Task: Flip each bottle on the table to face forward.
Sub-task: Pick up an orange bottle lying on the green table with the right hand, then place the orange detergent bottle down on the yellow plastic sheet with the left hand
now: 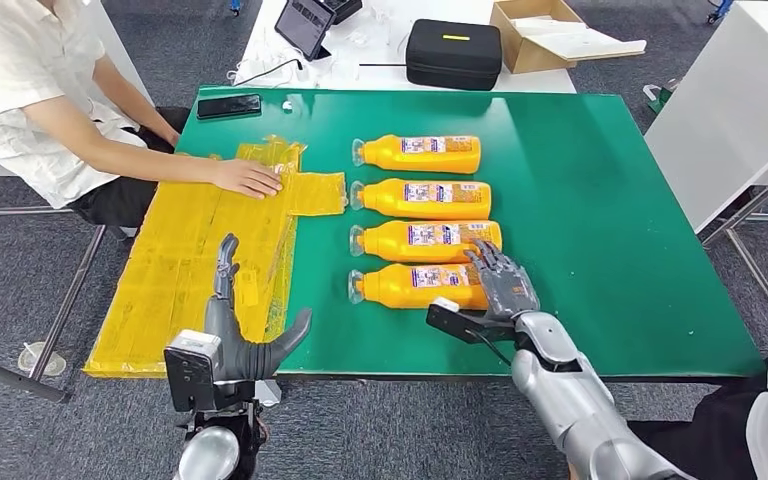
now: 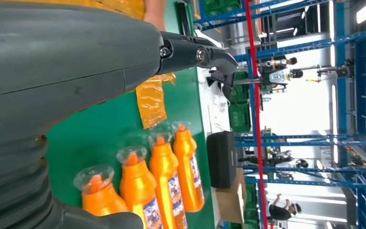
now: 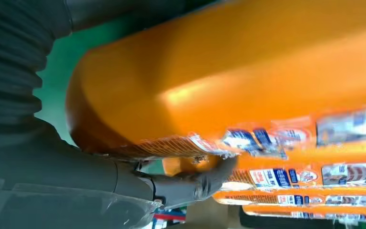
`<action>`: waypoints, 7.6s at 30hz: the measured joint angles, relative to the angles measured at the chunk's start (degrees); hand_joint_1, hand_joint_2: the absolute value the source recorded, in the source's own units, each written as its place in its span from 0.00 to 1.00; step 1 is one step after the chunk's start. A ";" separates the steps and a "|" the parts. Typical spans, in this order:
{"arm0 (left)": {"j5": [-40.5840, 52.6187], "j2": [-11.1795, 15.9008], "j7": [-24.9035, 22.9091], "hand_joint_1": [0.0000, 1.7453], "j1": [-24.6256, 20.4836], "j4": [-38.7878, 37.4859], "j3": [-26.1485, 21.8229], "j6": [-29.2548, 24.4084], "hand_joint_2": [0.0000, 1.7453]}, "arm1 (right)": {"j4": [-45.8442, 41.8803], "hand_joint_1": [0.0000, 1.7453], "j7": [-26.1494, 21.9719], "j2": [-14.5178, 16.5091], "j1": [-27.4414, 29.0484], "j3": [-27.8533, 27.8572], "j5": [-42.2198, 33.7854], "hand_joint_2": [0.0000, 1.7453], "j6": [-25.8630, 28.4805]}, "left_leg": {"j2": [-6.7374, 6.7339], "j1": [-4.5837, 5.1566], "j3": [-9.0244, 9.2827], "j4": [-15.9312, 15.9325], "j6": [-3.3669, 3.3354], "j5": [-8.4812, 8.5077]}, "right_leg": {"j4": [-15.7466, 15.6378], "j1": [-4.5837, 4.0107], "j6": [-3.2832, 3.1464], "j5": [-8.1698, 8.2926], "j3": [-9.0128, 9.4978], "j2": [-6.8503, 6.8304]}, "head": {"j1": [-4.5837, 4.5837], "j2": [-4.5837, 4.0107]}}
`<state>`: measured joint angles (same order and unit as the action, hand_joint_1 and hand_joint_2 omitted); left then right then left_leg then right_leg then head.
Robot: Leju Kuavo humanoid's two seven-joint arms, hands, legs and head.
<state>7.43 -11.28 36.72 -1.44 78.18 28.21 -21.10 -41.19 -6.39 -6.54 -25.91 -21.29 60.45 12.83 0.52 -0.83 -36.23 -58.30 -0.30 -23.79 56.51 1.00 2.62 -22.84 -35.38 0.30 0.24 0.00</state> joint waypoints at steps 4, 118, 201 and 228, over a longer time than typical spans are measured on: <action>-0.14 -0.04 0.00 0.00 -0.65 -0.48 0.04 0.01 1.00 | 3.06 1.00 -0.44 -0.19 -1.77 -0.69 -0.93 1.00 -1.00 | -0.04 0.00 0.49 0.01 0.01 -0.07 | -0.04 0.00 -0.04 0.00 0.38 0.07 | -0.01 0.00; -35.19 -0.36 -2.86 1.00 -0.07 -0.38 -3.92 24.68 1.00 | -5.38 0.00 -32.35 18.64 11.20 -12.45 -34.09 0.00 19.85 | 0.02 -0.03 -0.15 0.02 0.00 -0.09 | 0.02 -0.02 0.01 -0.10 -0.10 0.06 | -0.02 0.01; 38.96 11.86 -6.98 0.00 -24.19 -47.42 -0.38 9.26 1.00 | -31.10 0.00 -33.57 18.14 24.34 10.92 0.41 0.00 27.16 | 0.35 -0.04 0.92 0.09 0.18 0.04 | 0.06 -0.02 -0.20 -0.13 1.02 -0.09 | -0.02 0.00; 15.78 3.42 -8.55 0.00 -0.81 -1.16 -0.40 1.91 1.00 | -16.29 0.00 -16.79 14.45 21.28 24.83 11.37 0.00 27.17 | 0.30 0.02 -0.09 0.02 0.16 -0.07 | 0.05 0.03 -0.10 -0.17 0.03 -0.09 | 0.00 0.00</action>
<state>23.21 -7.86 28.17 -2.26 77.01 27.81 -19.20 -57.48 -23.18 7.92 -4.63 3.54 71.81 40.00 0.82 -0.81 -36.32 -58.28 -0.14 -23.87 56.57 1.02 2.52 -23.00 -35.35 0.22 0.24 0.00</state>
